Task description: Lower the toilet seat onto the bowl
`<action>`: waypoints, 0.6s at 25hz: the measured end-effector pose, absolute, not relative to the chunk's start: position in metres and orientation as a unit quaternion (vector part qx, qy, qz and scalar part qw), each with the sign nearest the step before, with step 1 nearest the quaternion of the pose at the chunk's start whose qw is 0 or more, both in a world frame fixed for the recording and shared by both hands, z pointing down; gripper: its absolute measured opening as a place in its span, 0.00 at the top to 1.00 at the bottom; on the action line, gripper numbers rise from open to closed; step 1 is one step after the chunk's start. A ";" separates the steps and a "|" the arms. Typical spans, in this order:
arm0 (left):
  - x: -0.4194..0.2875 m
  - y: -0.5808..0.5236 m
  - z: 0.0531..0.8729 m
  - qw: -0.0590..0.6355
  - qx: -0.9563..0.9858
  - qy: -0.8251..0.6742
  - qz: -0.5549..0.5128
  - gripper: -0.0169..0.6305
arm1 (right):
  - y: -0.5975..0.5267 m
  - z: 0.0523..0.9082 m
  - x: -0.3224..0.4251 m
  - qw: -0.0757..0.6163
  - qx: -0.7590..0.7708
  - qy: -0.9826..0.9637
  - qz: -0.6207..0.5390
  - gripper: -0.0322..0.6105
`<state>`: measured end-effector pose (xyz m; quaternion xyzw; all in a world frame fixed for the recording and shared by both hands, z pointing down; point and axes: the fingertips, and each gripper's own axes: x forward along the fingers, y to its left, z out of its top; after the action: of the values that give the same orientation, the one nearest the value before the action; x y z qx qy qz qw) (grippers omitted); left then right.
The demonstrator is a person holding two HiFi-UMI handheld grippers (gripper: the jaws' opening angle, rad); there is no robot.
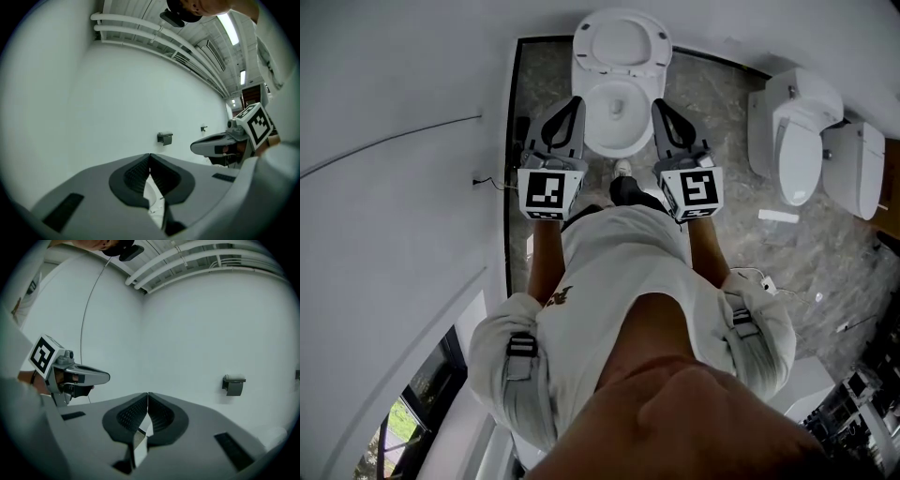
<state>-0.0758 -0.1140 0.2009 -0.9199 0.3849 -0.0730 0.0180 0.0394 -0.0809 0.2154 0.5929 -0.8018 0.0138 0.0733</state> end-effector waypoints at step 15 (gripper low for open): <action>-0.043 -0.201 0.220 0.013 -0.922 0.372 -0.107 0.94 | -0.172 0.243 0.082 0.078 0.607 -0.789 0.059 0.92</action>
<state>-0.0435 -0.2010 0.2201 -0.9221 0.3717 -0.1067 0.0134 0.0824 -0.1716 0.2430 0.6065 -0.7890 0.0593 0.0780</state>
